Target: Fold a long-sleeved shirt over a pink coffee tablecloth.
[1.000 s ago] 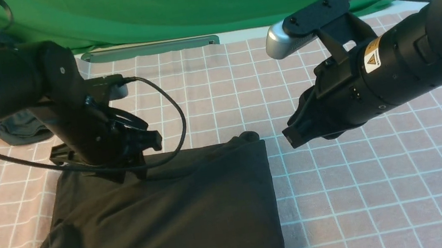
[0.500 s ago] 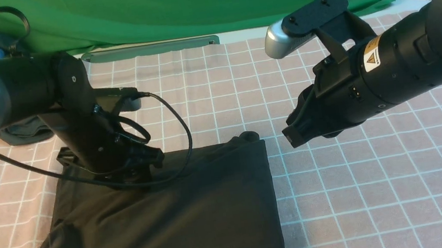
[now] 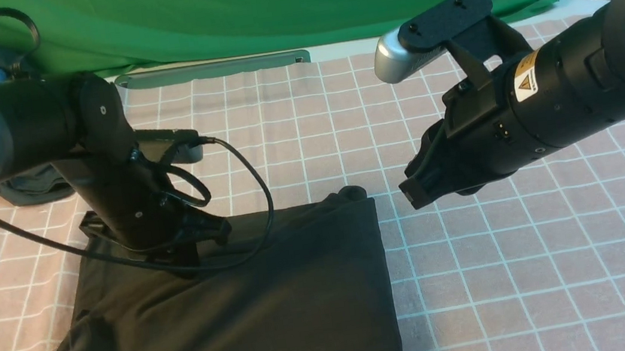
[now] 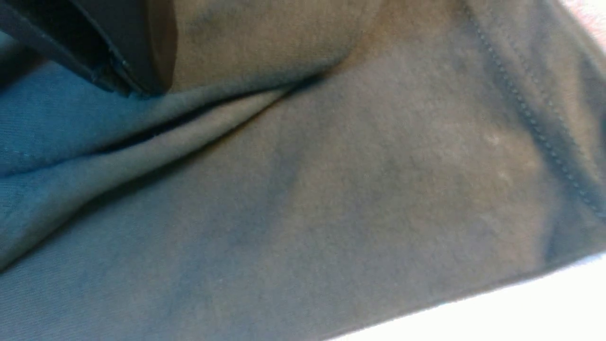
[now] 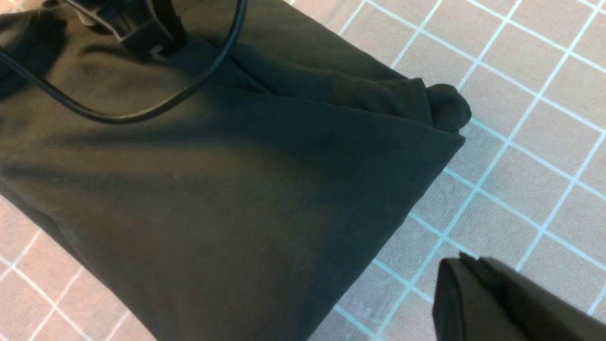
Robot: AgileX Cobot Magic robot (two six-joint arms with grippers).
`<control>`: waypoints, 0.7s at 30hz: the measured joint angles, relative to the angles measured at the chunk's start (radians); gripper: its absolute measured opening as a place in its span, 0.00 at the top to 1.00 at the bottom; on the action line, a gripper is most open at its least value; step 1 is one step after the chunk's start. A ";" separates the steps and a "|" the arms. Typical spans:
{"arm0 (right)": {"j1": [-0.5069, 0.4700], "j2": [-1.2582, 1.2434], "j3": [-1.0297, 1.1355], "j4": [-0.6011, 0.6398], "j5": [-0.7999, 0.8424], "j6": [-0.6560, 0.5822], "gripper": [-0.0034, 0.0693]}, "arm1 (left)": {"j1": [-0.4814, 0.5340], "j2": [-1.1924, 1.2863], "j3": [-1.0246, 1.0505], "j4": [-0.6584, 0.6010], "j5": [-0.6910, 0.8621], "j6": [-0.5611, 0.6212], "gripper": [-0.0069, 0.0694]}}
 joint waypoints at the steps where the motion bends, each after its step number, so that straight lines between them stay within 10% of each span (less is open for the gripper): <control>1: 0.000 0.000 0.000 0.000 0.000 0.000 0.88 | 0.000 -0.009 0.000 0.006 -0.002 0.000 0.89; 10: 0.000 0.000 0.000 0.000 0.000 0.000 0.88 | 0.000 0.005 0.000 0.005 -0.049 0.003 0.83; 21: 0.000 0.000 0.000 0.000 0.000 0.000 0.88 | 0.000 0.039 0.000 0.025 -0.056 0.015 0.32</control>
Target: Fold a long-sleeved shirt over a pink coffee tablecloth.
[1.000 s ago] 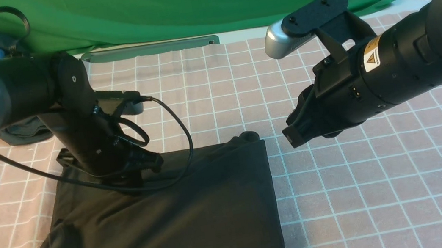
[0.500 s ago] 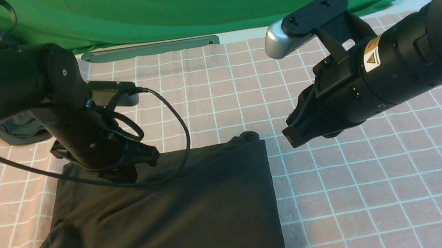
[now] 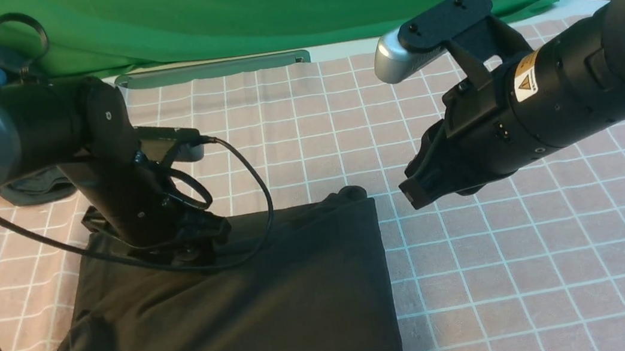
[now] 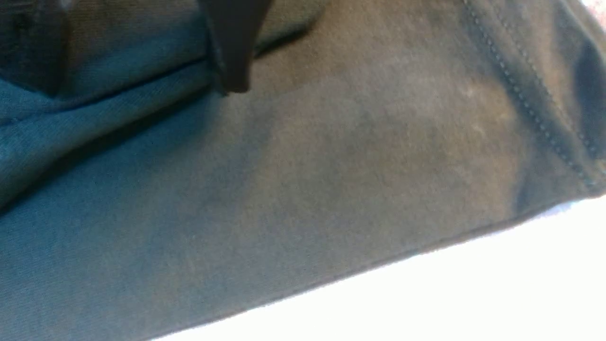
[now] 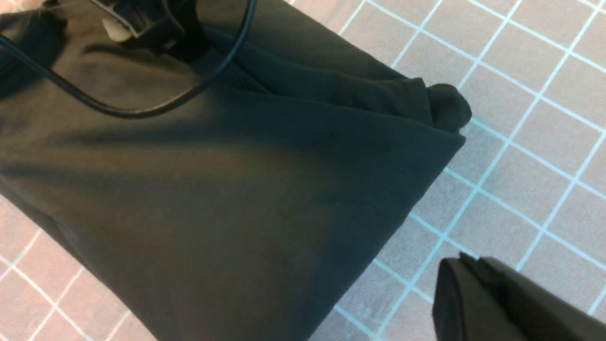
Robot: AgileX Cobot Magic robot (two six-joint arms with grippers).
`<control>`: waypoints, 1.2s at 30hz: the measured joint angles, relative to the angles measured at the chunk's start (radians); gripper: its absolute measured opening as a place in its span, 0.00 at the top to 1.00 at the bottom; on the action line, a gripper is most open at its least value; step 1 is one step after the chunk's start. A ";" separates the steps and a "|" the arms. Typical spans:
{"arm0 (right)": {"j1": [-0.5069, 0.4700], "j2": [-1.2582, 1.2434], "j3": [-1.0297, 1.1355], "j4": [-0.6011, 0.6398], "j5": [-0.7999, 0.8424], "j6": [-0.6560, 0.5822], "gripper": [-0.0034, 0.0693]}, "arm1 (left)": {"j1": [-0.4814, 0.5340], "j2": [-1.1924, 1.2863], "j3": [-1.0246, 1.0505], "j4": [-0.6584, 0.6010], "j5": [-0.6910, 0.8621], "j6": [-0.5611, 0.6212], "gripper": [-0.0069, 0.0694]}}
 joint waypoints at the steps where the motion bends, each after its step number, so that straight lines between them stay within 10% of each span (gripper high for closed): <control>1: 0.000 0.000 0.000 0.000 0.000 0.000 0.88 | 0.000 0.002 0.000 0.001 -0.002 0.007 0.29; 8: 0.000 0.000 0.000 0.000 0.000 0.000 0.88 | 0.000 0.006 0.000 0.001 0.011 0.042 0.41; 15: 0.000 0.000 0.000 0.000 0.000 0.000 0.88 | 0.000 0.012 0.000 -0.007 0.067 0.060 0.86; 36: 0.000 0.000 0.000 0.000 0.000 0.000 0.87 | 0.022 -0.104 0.000 0.079 0.051 -0.194 0.88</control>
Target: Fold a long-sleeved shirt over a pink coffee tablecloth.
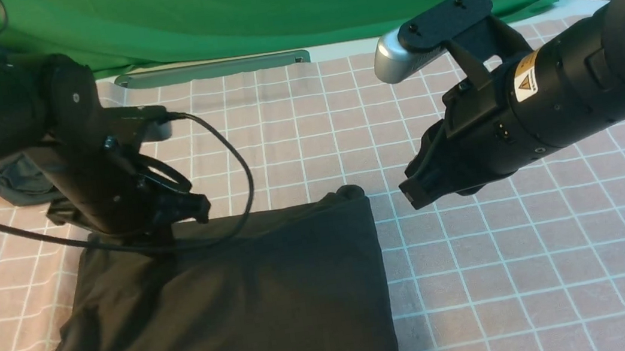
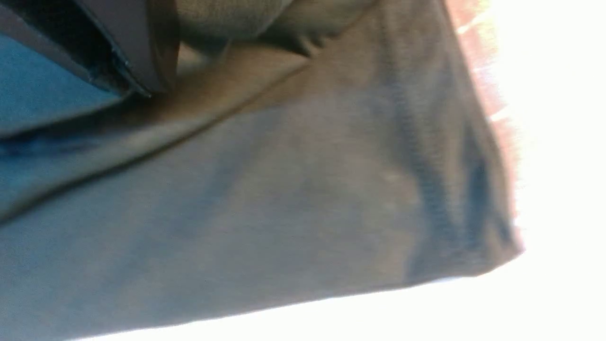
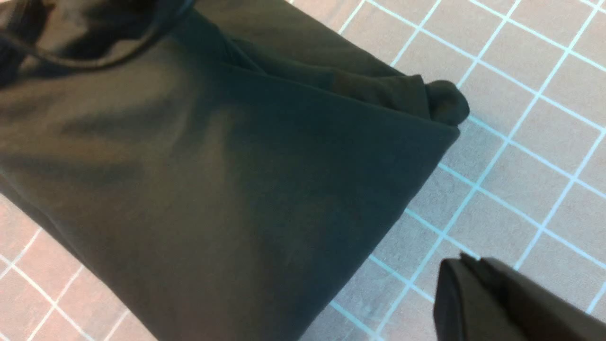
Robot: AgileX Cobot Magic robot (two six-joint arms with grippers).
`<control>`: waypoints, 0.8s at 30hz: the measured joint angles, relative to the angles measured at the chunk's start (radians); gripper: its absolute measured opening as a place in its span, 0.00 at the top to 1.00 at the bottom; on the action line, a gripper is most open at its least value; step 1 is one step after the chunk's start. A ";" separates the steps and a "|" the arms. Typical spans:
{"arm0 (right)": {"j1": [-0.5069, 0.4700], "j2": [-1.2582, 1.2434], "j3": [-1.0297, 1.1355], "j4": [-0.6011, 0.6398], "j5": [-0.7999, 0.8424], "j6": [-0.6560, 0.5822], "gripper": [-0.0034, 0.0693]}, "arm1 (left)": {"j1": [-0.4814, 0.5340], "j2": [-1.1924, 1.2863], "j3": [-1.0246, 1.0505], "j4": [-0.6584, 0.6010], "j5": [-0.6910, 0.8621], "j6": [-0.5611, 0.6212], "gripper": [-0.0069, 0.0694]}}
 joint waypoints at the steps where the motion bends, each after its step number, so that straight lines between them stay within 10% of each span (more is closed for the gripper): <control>1: 0.000 0.000 0.000 0.000 0.000 0.000 0.86 | 0.004 0.000 0.000 0.007 -0.003 -0.005 0.88; 12: 0.000 0.000 0.000 0.000 0.001 0.000 0.86 | 0.007 0.000 0.000 0.047 -0.053 -0.032 0.88; 18: 0.000 0.000 0.000 0.000 0.000 0.000 0.85 | 0.006 0.001 0.000 -0.156 -0.060 0.135 0.86; 24: 0.000 0.000 0.000 0.000 0.000 0.000 0.85 | 0.000 0.041 0.000 -0.145 -0.057 0.173 0.58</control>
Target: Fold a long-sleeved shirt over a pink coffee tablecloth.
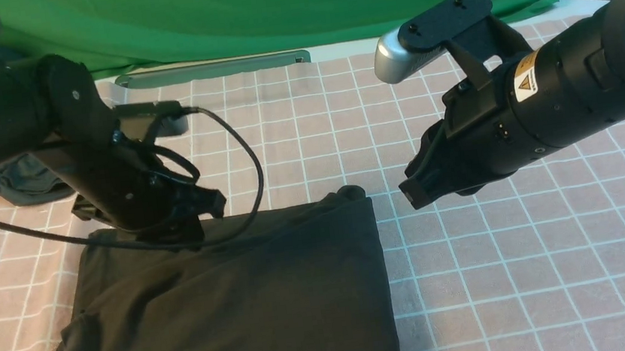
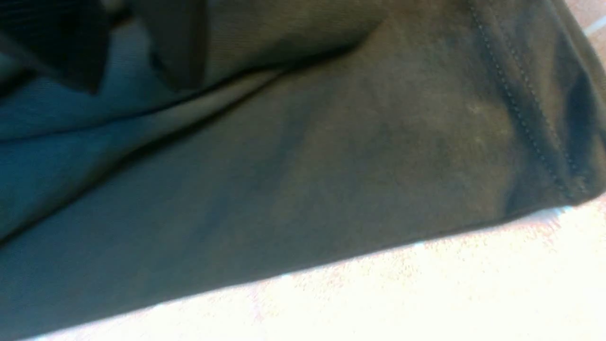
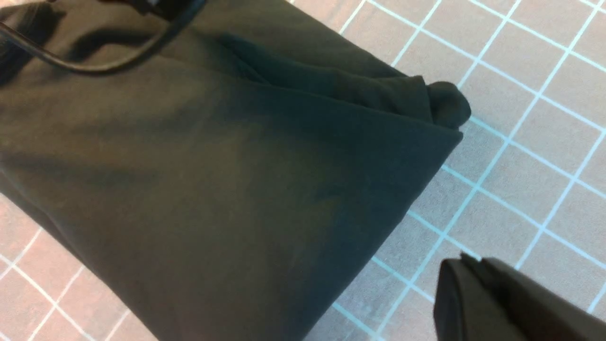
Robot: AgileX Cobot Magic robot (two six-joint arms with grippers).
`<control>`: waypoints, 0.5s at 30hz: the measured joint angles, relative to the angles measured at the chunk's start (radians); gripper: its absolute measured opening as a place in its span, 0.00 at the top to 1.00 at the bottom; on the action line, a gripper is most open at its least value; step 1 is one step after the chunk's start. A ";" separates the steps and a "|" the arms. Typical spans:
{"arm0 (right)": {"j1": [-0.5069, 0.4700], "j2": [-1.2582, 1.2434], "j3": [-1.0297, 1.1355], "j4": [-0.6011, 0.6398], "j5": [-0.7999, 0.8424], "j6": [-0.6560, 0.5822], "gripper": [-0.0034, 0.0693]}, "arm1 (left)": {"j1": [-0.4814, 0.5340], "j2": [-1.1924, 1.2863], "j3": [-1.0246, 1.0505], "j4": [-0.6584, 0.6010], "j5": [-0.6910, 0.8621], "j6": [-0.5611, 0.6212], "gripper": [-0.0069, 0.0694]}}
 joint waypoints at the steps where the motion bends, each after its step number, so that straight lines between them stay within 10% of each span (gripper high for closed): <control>1: 0.000 0.000 0.000 0.000 0.000 0.000 0.85 | -0.001 0.010 0.000 0.014 0.001 0.000 0.51; 9: 0.000 0.000 0.000 0.000 0.001 0.000 0.85 | -0.002 0.073 0.000 0.074 0.012 0.000 0.25; 15: 0.000 0.000 0.000 0.000 0.001 0.000 0.85 | -0.002 0.077 0.000 0.072 0.049 0.008 0.63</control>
